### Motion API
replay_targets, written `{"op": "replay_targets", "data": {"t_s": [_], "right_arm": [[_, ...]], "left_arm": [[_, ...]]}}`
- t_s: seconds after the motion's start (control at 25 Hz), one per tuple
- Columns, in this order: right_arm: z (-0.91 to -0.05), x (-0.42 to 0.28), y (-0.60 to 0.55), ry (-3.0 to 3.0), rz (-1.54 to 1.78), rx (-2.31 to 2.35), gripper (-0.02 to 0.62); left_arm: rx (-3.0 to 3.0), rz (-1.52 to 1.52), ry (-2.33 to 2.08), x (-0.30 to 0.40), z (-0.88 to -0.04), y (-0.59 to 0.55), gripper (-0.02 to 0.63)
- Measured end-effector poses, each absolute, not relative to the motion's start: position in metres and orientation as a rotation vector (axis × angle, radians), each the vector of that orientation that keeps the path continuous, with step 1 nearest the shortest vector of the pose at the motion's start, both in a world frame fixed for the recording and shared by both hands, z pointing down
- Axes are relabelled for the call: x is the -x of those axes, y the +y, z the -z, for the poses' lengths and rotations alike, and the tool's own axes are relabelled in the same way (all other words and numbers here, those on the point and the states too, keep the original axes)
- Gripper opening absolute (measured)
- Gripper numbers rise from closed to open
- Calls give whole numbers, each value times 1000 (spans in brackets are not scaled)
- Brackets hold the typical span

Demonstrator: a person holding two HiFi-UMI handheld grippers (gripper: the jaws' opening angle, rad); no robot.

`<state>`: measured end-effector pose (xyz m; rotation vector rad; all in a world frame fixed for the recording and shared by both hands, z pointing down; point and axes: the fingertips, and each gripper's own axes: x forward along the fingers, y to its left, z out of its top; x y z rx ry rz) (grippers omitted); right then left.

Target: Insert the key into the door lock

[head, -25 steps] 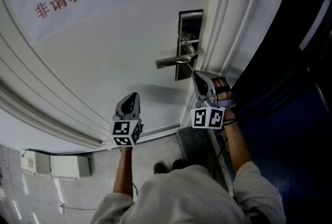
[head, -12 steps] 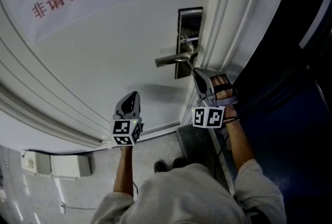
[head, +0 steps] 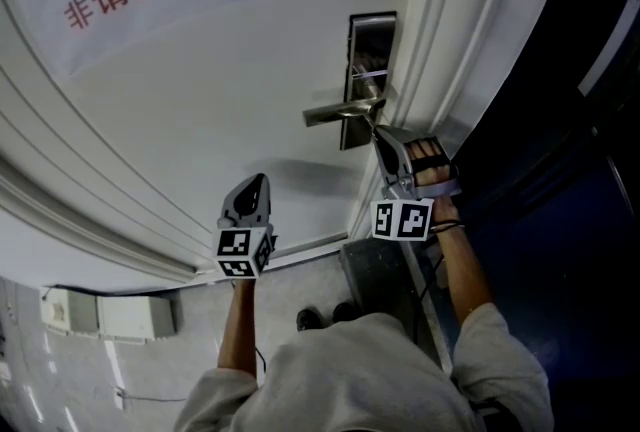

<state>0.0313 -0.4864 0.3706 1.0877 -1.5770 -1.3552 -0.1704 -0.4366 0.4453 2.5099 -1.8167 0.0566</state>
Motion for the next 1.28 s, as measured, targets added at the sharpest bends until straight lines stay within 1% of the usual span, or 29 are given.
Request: {"op": "replay_targets", "data": {"t_s": [1.28], "right_arm": [[-373, -28, -496, -1462, 1351, -1095, 31]], "left_arm": [[-2535, -45, -1776, 164, -446, -446, 18]]}}
